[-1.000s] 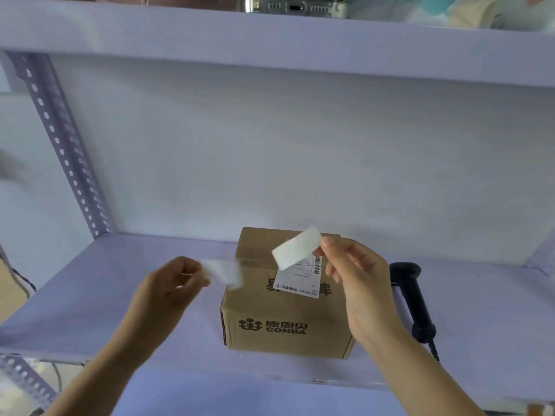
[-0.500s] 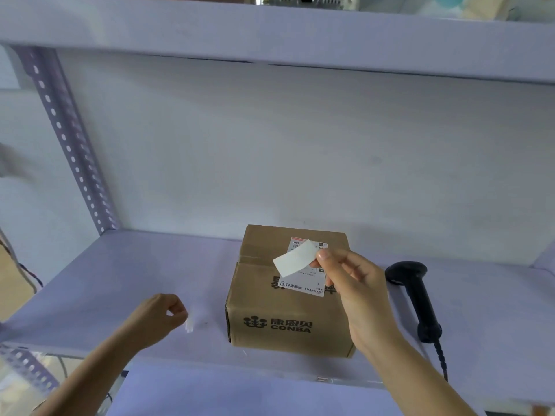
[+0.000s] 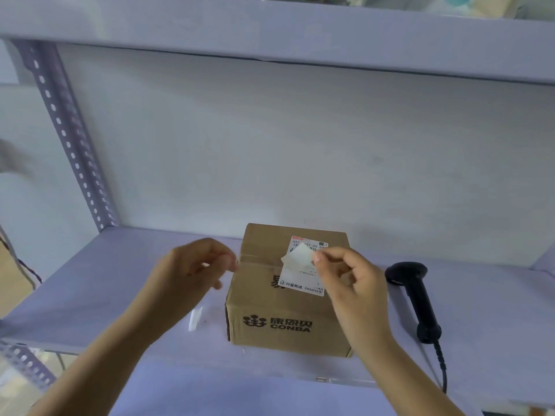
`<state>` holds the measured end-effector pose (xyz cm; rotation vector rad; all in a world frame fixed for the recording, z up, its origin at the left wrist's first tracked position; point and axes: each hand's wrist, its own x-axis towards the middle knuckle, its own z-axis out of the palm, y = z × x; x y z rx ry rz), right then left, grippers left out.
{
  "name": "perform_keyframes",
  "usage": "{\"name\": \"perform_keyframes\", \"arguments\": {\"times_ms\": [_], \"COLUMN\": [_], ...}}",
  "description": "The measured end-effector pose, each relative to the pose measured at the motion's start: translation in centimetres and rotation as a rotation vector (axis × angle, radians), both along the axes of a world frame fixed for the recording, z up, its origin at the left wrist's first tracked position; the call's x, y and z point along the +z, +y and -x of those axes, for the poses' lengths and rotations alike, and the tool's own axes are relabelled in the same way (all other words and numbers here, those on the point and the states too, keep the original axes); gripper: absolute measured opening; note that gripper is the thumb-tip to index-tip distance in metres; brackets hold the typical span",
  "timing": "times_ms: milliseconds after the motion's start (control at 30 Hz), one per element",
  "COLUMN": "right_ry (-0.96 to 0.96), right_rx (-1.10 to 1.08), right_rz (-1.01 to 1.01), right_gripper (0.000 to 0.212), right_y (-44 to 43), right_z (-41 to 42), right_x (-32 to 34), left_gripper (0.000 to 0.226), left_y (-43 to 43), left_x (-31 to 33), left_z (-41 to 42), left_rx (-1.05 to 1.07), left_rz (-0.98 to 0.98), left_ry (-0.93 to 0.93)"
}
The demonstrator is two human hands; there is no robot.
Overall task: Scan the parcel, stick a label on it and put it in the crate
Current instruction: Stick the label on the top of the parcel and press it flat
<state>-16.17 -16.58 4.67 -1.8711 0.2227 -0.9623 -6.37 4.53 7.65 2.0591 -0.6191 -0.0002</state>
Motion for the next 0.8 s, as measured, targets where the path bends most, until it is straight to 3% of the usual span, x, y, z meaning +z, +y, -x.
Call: {"name": "perform_keyframes", "arguments": {"times_ms": [133, 267, 467, 600, 667, 800], "right_ry": [-0.111, -0.102, -0.076, -0.060, -0.050, -0.017], "right_rx": [-0.106, -0.258, -0.315, -0.229, -0.149, -0.037], "right_rz": [0.350, 0.649, 0.814, 0.877, 0.810, 0.088], "right_gripper": [0.016, 0.020, 0.020, 0.032, 0.034, 0.011], "right_y": [1.0, 1.1, 1.0, 0.9, 0.7, -0.5], "right_z": [-0.2, -0.1, 0.2, 0.5, 0.7, 0.7], "right_x": [0.1, -0.7, -1.6, -1.9, -1.7, -0.7], "left_gripper": [0.021, 0.026, 0.021, 0.015, 0.020, 0.023], "left_y": [-3.3, -5.1, -6.4, -7.0, -7.1, -7.0], "left_x": [0.6, -0.2, -0.9, -1.2, -1.4, -1.6], "left_z": [3.0, 4.2, 4.1, 3.8, 3.3, 2.3], "left_rx": [-0.117, -0.136, -0.130, -0.115, -0.069, -0.023], "left_rz": [0.144, 0.264, 0.386, 0.446, 0.459, 0.454], "left_ry": [0.194, 0.339, 0.393, 0.406, 0.405, 0.384]}}
